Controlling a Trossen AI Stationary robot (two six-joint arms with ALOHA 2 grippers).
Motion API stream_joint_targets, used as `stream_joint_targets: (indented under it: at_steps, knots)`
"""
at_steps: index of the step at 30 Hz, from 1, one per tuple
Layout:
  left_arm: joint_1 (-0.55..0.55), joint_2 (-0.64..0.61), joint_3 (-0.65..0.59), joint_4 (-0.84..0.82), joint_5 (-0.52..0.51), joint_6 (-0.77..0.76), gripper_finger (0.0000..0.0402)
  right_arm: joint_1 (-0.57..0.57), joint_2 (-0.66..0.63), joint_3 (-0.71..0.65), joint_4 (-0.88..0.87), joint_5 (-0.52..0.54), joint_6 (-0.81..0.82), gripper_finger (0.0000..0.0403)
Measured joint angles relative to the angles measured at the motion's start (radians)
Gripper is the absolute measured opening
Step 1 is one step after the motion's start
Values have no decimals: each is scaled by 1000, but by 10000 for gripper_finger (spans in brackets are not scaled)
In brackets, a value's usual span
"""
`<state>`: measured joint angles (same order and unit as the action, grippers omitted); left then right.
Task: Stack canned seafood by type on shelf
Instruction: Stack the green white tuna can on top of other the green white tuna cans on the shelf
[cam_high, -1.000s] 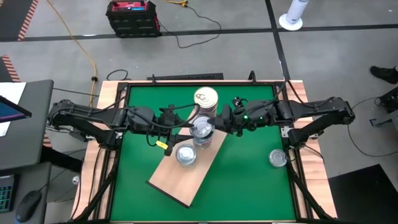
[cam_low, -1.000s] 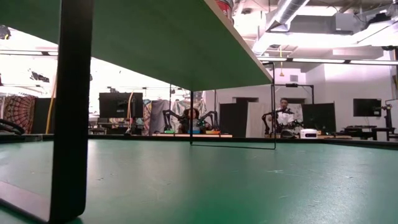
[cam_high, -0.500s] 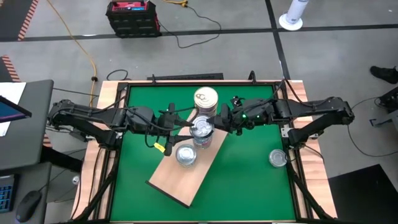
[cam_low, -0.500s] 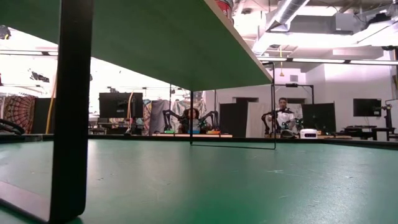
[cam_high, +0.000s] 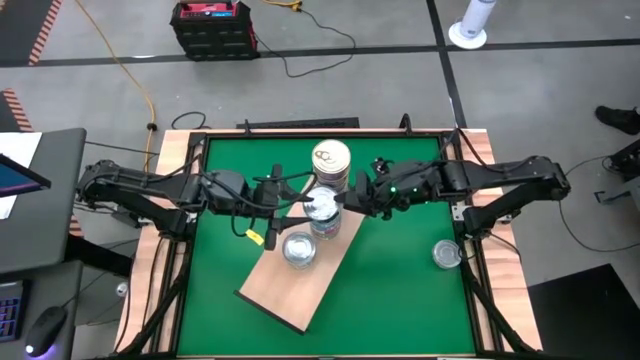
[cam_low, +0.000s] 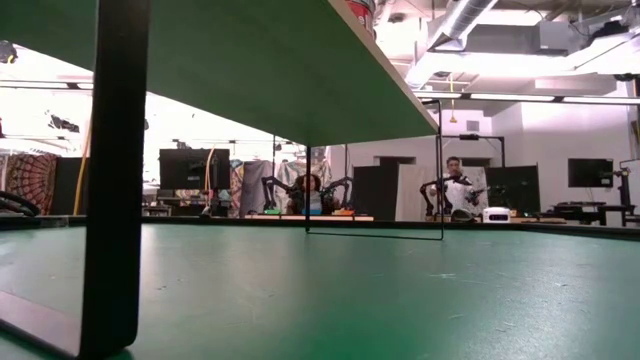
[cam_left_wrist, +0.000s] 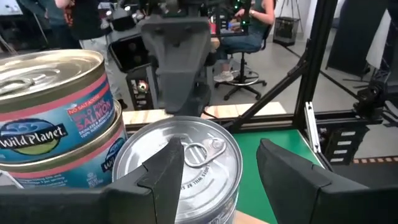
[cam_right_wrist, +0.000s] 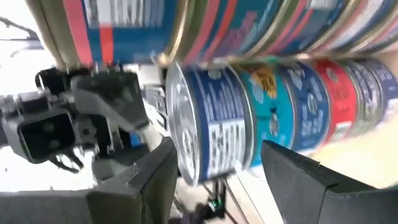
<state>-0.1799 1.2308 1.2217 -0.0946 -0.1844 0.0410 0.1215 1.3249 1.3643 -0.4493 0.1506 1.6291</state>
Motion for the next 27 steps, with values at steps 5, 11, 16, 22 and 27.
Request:
stream_joint_targets:
  at_steps: [5, 11, 16, 22, 27]
  knots:
    - [0, -15, 0, -7, 67, -57, 192, -18, -45, 0, -77, -63, -86, 254]
    - [0, -82, 0, -43, 93, -97, 192, -50, -118, 2, -215, -214, -354, 254]
    - [0, -137, 0, -105, 75, -115, 192, 11, -90, 2, -685, -334, -581, 254]
    - [0, -151, -32, -225, 32, -77, 192, 58, 49, -11, -1135, -275, -817, 254]
    - [-4, -165, -174, -115, 157, -188, 192, 88, 109, -114, -1067, -294, -908, 254]
